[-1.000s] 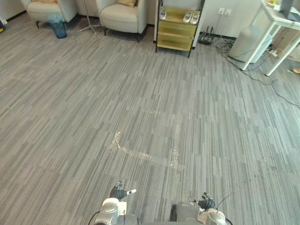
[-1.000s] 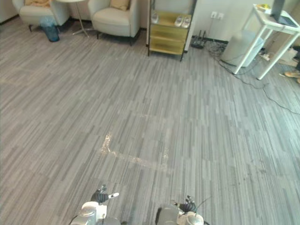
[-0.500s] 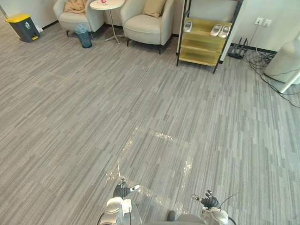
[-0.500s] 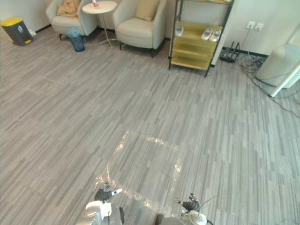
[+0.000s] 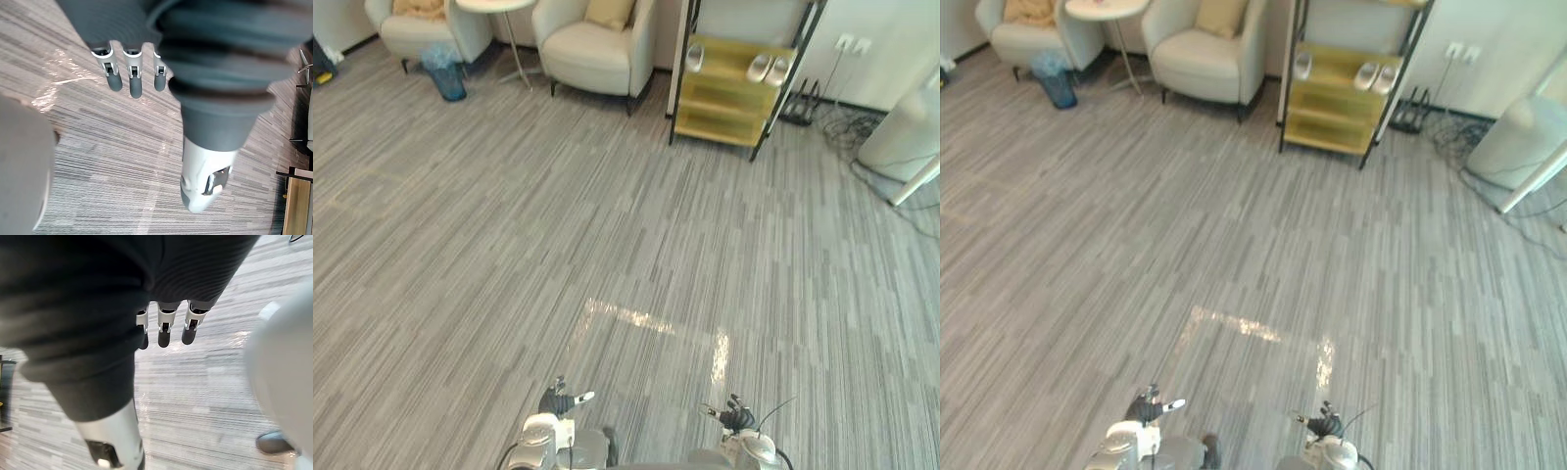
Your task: Pick up cushions and gather them together orderly.
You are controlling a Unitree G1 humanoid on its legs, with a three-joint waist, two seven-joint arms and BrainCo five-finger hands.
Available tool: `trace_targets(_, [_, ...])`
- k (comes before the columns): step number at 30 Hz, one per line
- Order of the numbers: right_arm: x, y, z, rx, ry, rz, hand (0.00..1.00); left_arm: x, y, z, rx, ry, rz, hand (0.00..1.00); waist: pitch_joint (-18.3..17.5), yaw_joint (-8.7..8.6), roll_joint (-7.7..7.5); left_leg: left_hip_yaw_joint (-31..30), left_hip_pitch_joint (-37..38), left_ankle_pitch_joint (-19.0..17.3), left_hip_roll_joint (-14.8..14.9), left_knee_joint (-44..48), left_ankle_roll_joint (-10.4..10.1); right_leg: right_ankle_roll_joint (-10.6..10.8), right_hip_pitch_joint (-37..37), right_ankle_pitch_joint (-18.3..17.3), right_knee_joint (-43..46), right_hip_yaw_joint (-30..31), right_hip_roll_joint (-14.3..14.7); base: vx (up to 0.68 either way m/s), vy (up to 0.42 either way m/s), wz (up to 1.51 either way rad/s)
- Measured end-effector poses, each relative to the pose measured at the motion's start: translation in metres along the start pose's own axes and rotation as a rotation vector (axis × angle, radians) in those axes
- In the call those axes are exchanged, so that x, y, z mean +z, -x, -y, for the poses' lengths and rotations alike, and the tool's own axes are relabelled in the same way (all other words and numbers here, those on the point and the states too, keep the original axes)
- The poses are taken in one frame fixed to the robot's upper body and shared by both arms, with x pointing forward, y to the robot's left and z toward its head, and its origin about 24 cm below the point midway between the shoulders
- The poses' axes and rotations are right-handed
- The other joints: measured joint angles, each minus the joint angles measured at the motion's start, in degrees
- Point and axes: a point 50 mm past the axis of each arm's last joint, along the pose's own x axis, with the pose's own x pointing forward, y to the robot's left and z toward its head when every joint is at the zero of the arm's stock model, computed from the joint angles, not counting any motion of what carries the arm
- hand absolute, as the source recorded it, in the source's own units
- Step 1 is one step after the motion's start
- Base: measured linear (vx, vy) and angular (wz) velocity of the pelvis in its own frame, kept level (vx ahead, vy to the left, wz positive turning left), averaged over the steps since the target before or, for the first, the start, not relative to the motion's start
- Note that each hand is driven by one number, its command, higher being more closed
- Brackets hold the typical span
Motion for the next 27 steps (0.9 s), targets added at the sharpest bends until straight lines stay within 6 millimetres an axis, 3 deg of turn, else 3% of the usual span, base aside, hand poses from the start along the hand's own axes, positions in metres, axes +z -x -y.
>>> trace_targets(2, [0.006, -0.002, 0.001, -0.002, 0.006, 0.014, 0.0, -0.002, 0.001, 0.0, 0.0, 0.001, -0.01, 0.0, 0.29, -0.92, 0.48, -0.07, 2.04, 0.0, 1.67, -1.04, 0.0, -0.61, -3.11, 0.06, -6.45, -2.69, 1.36, 0.37, -0.074, 0.14])
trace_targets(3, [0.009, -0.003, 0.002, -0.003, 0.009, 0.022, 0.0, -0.005, 0.002, -0.001, 0.003, 0.002, -0.016, 0.0, 0.48, -1.24, 0.84, -0.16, 3.71, -0.01, 2.89, -1.77, -0.12, -0.97, -4.54, 3.16, -14.52, -3.79, 3.06, 0.37, -0.091, 0.12])
trace_targets(4, [0.008, -0.003, 0.002, -0.004, 0.011, 0.02, 0.0, -0.007, 0.002, -0.002, 0.005, 0.003, -0.019, 0.0, 0.36, -1.23, 0.64, -0.06, 4.05, -0.12, 2.77, -1.83, -0.57, -1.07, -4.34, 5.13, -17.19, -3.67, 3.53, 0.38, -0.099, 0.09])
trace_targets(5, [0.0, -0.001, 0.005, -0.008, 0.017, -0.002, 0.0, -0.009, 0.003, -0.007, 0.017, -0.002, -0.024, 0.0, -0.42, -1.19, -0.85, -0.48, 5.03, -1.04, 2.0, -1.75, -2.08, -2.54, -4.47, 13.35, -25.59, -2.07, 4.31, 0.41, -0.125, 0.12])
trace_targets(6, [-0.007, 0.001, 0.015, -0.03, 0.027, -0.027, 0.0, -0.014, 0.004, -0.004, 0.014, 0.008, -0.047, 0.0, -0.98, -1.37, 0.59, -2.67, 6.5, -3.34, 3.65, -0.04, -5.17, -4.58, -4.42, 16.49, -23.86, -1.99, 5.56, 0.41, -0.127, 0.09])
trace_targets(7, [-0.008, 0.002, 0.019, -0.042, 0.029, -0.031, 0.0, -0.015, 0.004, -0.002, 0.01, 0.012, -0.051, 0.0, -1.42, -1.26, 1.34, -2.9, 6.3, -3.33, 4.33, 0.43, -5.22, -4.7, -4.33, 16.29, -23.87, -2.01, 5.97, 0.41, -0.141, 0.14])
trace_targets(9, [-0.009, 0.003, 0.033, -0.077, 0.023, -0.034, 0.0, -0.016, 0.005, 0.013, -0.014, 0.055, -0.054, 0.0, -2.12, -1.76, 4.37, -4.54, 1.8, -3.2, 6.8, 10.87, -5.48, -5.28, 0.21, 15.49, -30.68, -3.34, 8.44, 0.39, -0.164, 0.1])
trace_targets(10, [-0.009, 0.003, 0.033, -0.082, 0.017, -0.033, 0.0, -0.015, 0.005, 0.013, -0.013, 0.066, -0.051, 0.0, -2.04, -1.74, 4.62, -4.83, 0.65, -2.88, 7.21, 13.8, -6.0, -5.35, 1.16, 15.5, -31.53, -3.42, 8.78, 0.36, -0.157, 0.16])
trace_targets(11, [-0.012, 0.004, 0.033, -0.085, 0.007, -0.039, 0.0, -0.012, 0.004, 0.015, -0.007, 0.097, -0.044, 0.0, -1.82, -1.66, 4.92, -5.54, -3.28, -0.48, 8.57, 24.38, -8.6, -5.74, 4.61, 15.28, -33.91, -3.82, 9.5, 0.39, -0.111, 0.17])
trace_targets(12, [-0.013, 0.004, 0.033, -0.083, 0.005, -0.042, 0.0, -0.008, 0.003, 0.015, -0.004, 0.111, -0.024, 0.0, -1.41, -1.17, 4.31, -5.31, -7.12, -0.63, 10.32, 34.68, -8.66, -6.42, 8.44, 14.7, -36.0, -4.02, 9.88, 0.38, -0.098, 0.15])
trace_targets(14, [-0.012, 0.004, 0.03, -0.08, -0.002, -0.037, 0.0, -0.002, 0.003, 0.015, -0.006, 0.112, 0.003, 0.0, -1.0, -0.87, 3.84, -3.92, -11.25, -2.75, 11.08, 39.33, -7.58, -6.48, 12.78, 14.26, -38.33, -3.77, 9.78, 0.28, -0.051, -0.03])
trace_targets(16, [-0.006, 0.002, 0.027, -0.073, -0.005, -0.02, 0.0, 0.001, 0.002, 0.015, -0.006, 0.113, 0.016, 0.0, -0.94, -0.61, 3.75, -4.38, -14.29, -4.07, 10.47, 34.44, -7.06, -6.04, 14.3, 14.12, -39.66, -2.87, 9.43, 0.17, 0.016, -0.24])
trace_targets(18, [-0.002, 0.0, 0.023, -0.066, -0.009, -0.01, 0.0, 0.003, 0.002, 0.015, -0.005, 0.114, 0.022, 0.0, -0.93, -0.57, 3.72, -7.62, -15.58, -3.98, 8.23, 22.47, -7.46, -5.06, 14.88, 13.68, -39.64, -1.37, 8.72, 0.16, 0.126, -0.37])
trace_targets(19, [0.0, 0.0, 0.022, -0.066, -0.016, -0.007, 0.0, 0.004, 0.001, 0.017, -0.01, 0.11, 0.023, 0.0, -0.98, -0.58, 3.81, -12.03, -15.42, -1.62, 6.0, 12.21, -7.87, -4.1, 14.92, 13.23, -39.42, -0.43, 8.16, 0.2, 0.184, -0.39])
trace_targets(20, [-0.001, 0.0, 0.024, -0.076, -0.019, -0.01, 0.0, 0.003, 0.002, 0.018, -0.013, 0.108, 0.02, 0.0, -1.0, -0.45, 4.09, -15.4, -14.78, 3.8, 4.94, 6.7, -9.46, -3.08, 14.83, 12.66, -39.16, 0.41, 8.17, 0.21, 0.233, -0.43])
trace_targets(21, [-0.006, 0.001, 0.023, -0.075, -0.022, -0.026, 0.0, 0.002, 0.001, 0.016, -0.009, 0.103, 0.015, 0.0, -1.01, -0.09, 3.87, -15.49, -13.08, 7.22, 3.81, 4.97, -8.48, -1.97, 15.46, 12.39, -39.39, 2.08, 7.82, 0.16, 0.173, -0.29])
trace_targets(24, [-0.012, 0.003, 0.021, -0.078, -0.031, -0.04, 0.0, 0.003, 0.001, 0.008, 0.01, 0.098, 0.018, 0.0, -1.51, 0.01, 0.88, -13.16, -10.82, 7.45, 1.38, 1.87, -6.79, 0.11, 16.01, 11.54, -39.36, 3.73, 4.72, 0.18, 0.145, -0.21])
trace_targets(27, [-0.024, 0.008, 0.023, -0.084, -0.032, -0.07, 0.0, -0.002, 0.001, 0.005, 0.015, 0.092, 0.002, 0.0, -2.07, 0.13, 0.02, -11.84, -6.29, 8.41, -0.88, -2.69, -5.33, 1.52, 17.54, 10.62, -39.37, 4.35, 2.31, 0.16, 0.093, -0.16])
